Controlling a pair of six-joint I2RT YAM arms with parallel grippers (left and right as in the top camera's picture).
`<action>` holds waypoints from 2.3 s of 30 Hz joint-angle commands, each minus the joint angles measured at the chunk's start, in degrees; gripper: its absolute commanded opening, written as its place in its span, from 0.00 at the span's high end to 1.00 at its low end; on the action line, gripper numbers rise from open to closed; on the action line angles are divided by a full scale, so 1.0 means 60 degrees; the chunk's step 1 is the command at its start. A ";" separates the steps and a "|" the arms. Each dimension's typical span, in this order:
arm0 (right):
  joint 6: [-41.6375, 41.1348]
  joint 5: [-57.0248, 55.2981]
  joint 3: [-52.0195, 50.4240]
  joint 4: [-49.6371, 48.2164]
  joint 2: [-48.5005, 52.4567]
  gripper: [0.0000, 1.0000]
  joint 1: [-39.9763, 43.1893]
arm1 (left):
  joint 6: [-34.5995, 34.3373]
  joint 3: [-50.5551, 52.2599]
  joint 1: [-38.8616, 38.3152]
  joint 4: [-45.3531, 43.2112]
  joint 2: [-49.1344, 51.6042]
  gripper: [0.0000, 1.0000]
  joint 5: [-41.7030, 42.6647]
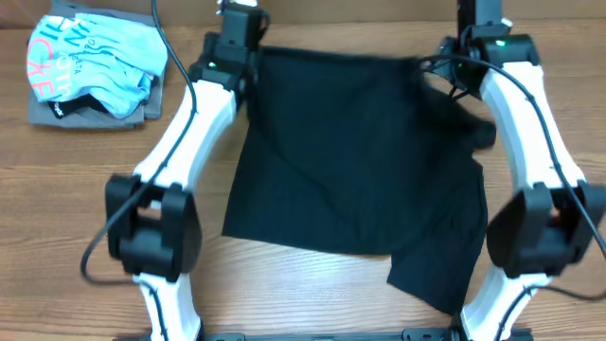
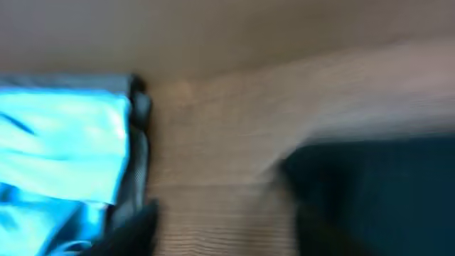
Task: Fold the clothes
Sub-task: 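Hold the shirt with both grippers and spread it flat, pulling apart, then lower both grippers onto the shirt's top corners, pressing it flat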
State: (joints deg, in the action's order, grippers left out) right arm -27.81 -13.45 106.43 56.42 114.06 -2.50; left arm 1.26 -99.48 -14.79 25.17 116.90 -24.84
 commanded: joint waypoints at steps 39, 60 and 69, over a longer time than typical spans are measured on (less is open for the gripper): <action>0.0357 0.1042 0.0288 0.4947 -0.0554 0.32 0.1188 | -0.0980 -0.0087 0.0364 0.7012 0.1202 0.36 0.5031; -0.0477 0.1636 -0.3687 0.2240 -0.0539 0.74 0.1687 | -0.0929 0.1337 0.0291 0.5850 0.1410 0.96 0.5391; -0.0481 0.1778 -0.4958 0.1643 -0.0539 0.83 0.1891 | -0.1107 0.1555 0.0299 0.5588 0.1410 0.96 0.5278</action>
State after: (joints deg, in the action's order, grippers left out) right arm -30.04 -3.62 79.46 67.37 111.74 8.60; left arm -4.54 -91.05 -12.78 59.53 124.68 6.87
